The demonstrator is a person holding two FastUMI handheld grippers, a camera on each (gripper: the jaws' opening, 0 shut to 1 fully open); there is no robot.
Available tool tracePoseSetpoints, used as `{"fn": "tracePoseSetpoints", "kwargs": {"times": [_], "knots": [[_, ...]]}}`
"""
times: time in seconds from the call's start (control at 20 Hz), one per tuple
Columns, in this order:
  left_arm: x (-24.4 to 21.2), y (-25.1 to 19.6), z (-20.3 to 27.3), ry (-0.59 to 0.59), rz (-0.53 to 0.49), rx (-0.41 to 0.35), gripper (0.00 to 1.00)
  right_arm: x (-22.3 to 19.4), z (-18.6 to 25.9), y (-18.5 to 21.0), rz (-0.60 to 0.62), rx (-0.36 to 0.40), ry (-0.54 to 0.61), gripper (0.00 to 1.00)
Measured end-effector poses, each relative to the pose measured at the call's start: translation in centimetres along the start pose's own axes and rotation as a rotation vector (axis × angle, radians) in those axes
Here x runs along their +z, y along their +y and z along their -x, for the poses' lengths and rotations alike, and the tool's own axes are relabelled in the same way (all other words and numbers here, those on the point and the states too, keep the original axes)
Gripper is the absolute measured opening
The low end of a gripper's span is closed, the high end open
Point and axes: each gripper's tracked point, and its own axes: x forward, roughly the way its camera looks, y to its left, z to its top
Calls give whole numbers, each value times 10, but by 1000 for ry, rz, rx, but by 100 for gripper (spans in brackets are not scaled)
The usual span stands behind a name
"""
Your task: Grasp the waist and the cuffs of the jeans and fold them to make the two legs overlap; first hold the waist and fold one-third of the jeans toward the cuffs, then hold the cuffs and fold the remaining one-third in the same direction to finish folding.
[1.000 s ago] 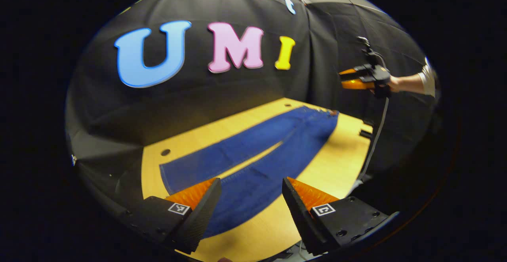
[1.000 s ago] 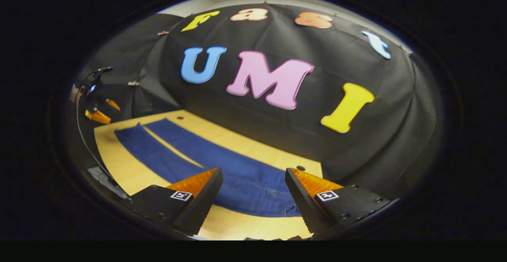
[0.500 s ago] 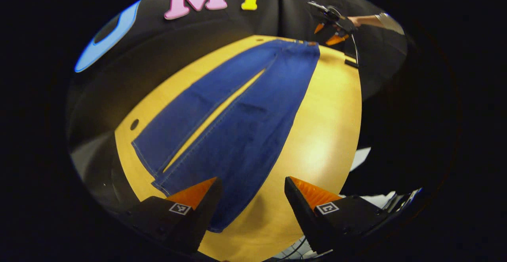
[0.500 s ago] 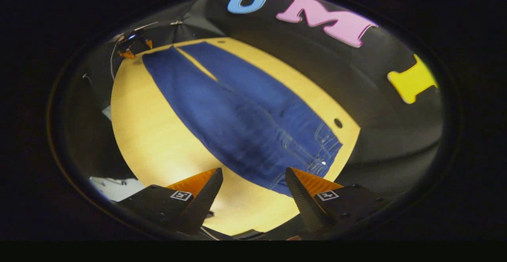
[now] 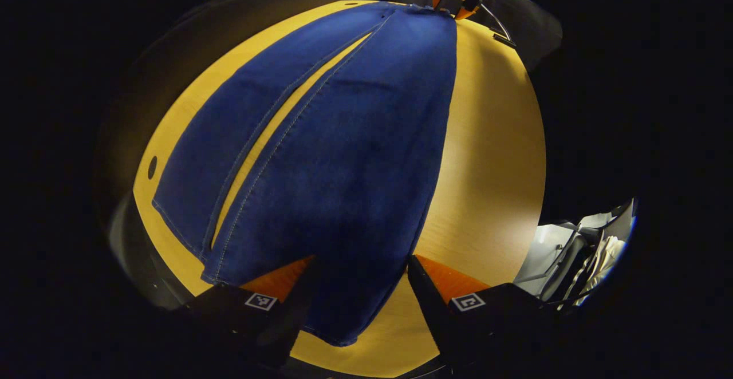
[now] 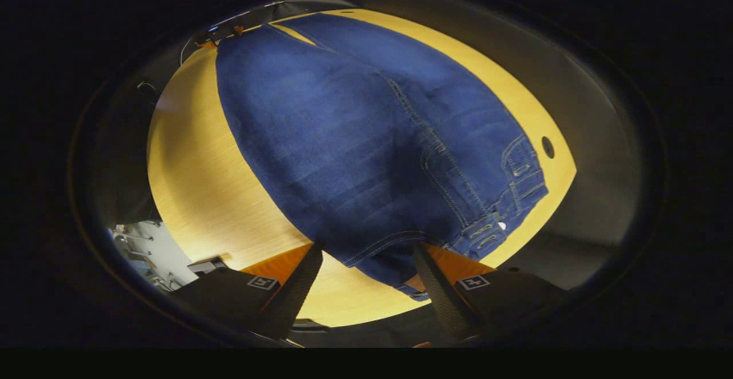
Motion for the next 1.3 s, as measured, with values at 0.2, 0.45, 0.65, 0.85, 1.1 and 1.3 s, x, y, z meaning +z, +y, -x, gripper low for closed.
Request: {"fn": "tracePoseSetpoints", "kwargs": {"times": [0.2, 0.45, 0.65, 0.85, 1.1, 1.3], "knots": [[-4, 12, -6, -3, 40, 10, 91, -9, -8, 12, -44, 66, 68, 82], [-1, 32, -7, 2, 153, 71, 34, 3, -18, -16, -253, 43, 59, 35], [2, 30, -5, 9, 246, 67, 6, 2, -12, -17, -397, -19, -5, 5], [10, 41, 12, -43, 310, 73, 6, 17, 12, -28, -577, -61, -150, 5], [46, 87, 57, -199, 482, 162, 6, 49, 62, -56, -632, -179, -366, 5], [71, 137, 86, -294, 556, 255, 6, 70, 109, -80, -650, -310, -493, 2]]}}
